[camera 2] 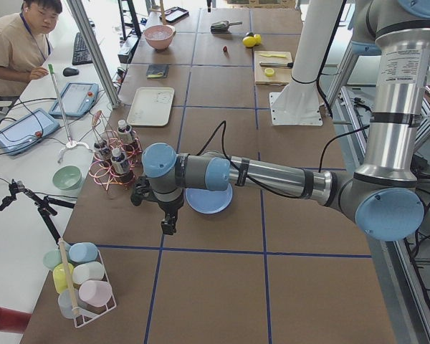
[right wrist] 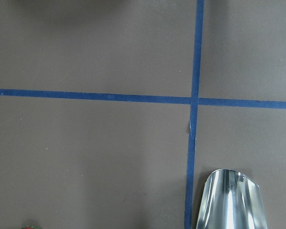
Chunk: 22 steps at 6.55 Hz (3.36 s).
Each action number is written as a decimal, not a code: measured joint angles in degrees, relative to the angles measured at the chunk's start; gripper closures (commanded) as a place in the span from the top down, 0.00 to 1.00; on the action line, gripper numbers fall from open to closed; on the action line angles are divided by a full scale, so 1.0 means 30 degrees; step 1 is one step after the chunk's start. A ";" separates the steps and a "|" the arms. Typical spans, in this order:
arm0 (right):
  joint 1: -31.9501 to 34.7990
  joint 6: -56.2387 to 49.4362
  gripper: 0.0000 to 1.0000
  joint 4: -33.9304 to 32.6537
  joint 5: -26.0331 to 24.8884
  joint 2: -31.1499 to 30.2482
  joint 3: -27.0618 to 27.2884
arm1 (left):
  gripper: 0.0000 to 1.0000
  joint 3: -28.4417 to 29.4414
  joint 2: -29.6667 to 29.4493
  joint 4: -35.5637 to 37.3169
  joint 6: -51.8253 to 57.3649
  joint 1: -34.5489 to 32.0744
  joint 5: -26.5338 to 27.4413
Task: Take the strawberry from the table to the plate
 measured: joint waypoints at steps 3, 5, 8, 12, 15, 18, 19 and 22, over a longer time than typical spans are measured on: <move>0.0000 0.0002 1.00 0.0007 0.0084 -0.0003 0.0047 | 1.00 -0.0341 0.0106 -0.0588 0.0051 -0.0017 -0.0200; 0.0001 0.0001 1.00 0.0027 0.0073 -0.0024 0.0078 | 1.00 0.0005 0.0285 -0.2079 0.0019 0.0235 -0.0368; -0.0043 0.0002 1.00 0.0051 0.0908 -0.0053 0.0293 | 1.00 0.1672 0.0362 -0.5084 -0.0420 0.3810 -0.1616; -0.0422 -0.0063 1.00 0.0059 0.1173 -0.0022 0.0463 | 0.93 0.5476 0.0336 -1.3577 -0.4601 0.7944 -0.0907; -0.0659 0.0019 1.00 0.0059 0.1192 -0.0004 0.0451 | 0.79 0.5627 0.0216 -1.3918 -0.4894 0.8524 -0.0036; -0.0673 0.0030 1.00 0.0039 0.1226 -0.0003 0.0450 | 0.00 0.5636 0.0194 -1.3895 -0.4929 0.8916 0.0010; -0.0673 0.0039 1.00 0.0032 0.1237 -0.0003 0.0450 | 0.00 0.5610 0.0197 -1.3894 -0.4929 0.8952 0.0016; -0.0674 0.0053 1.00 0.0030 0.1294 0.0023 0.0468 | 0.00 0.4268 0.0032 -1.3868 -0.7455 0.8976 -0.0977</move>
